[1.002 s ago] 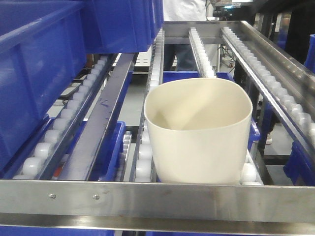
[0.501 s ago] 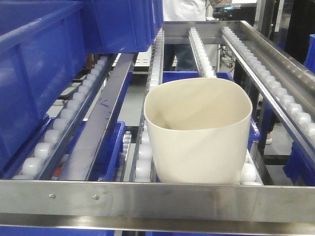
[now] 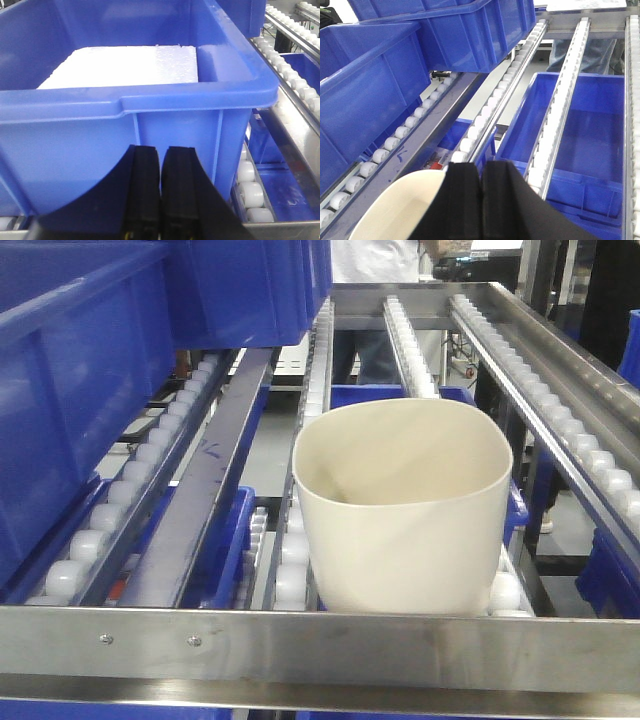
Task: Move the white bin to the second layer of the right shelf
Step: 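Withdraw the right gripper away from the placed bin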
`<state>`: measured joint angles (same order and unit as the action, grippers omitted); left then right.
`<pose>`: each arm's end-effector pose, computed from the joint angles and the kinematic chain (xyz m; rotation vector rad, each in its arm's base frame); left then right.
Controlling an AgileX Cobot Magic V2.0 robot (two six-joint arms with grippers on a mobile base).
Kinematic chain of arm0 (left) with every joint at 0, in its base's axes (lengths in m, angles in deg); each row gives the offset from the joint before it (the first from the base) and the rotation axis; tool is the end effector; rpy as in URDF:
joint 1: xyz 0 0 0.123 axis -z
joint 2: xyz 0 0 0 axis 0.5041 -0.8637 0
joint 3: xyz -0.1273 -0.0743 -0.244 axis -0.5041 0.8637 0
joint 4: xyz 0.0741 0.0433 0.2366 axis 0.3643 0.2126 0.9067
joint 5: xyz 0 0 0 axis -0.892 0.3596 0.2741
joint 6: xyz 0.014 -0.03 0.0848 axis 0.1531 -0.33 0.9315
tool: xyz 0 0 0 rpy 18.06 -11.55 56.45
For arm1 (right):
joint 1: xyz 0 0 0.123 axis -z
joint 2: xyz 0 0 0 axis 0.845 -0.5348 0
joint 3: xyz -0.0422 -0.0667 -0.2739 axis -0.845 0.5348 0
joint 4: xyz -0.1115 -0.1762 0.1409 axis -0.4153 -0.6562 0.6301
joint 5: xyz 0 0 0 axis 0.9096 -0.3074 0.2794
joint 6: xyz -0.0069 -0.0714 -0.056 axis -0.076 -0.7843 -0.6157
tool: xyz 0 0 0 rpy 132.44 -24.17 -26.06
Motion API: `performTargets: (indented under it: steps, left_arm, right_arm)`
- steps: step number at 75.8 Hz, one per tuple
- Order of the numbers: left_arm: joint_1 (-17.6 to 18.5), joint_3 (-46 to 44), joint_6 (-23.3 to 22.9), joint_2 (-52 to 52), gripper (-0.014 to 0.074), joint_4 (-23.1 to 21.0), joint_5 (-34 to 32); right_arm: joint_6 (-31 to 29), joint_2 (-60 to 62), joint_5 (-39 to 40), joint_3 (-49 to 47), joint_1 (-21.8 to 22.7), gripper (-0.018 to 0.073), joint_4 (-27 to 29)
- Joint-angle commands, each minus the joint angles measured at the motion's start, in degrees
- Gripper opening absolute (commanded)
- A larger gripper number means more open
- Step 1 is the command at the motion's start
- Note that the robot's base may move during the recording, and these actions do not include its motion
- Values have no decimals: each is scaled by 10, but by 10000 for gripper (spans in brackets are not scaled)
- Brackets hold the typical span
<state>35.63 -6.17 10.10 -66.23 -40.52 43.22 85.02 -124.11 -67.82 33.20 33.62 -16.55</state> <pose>0.0557 -0.0052 0.1963 0.1110 1.6431 -0.0398 0.1423 0.0617 0.2871 -0.1880 1.6364 0.4407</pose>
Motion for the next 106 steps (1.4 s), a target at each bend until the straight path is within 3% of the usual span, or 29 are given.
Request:
performTargets:
  steps: [1, 26, 40, 58, 106]
  left_arm:
    - [3, 21, -2, 8, 85, 0, -49]
    - [3, 21, -2, 8, 85, 0, -49]
    - [3, 21, -2, 8, 85, 0, -49]
    - [3, 21, -2, 8, 85, 0, -49]
    - [3, 21, -2, 8, 85, 0, -49]
  right_arm:
    - [-18, 29, 26, -15, 10, 55, -9]
    - [-16, 249, -55, 113, 169, 55, -9]
    - [-16, 376, -80, 199, 224, 55, -9]
    - [-16, 442, -164, 218, 255, 55, -4]
    - [-16, 442, -168, 218, 255, 55, -4]
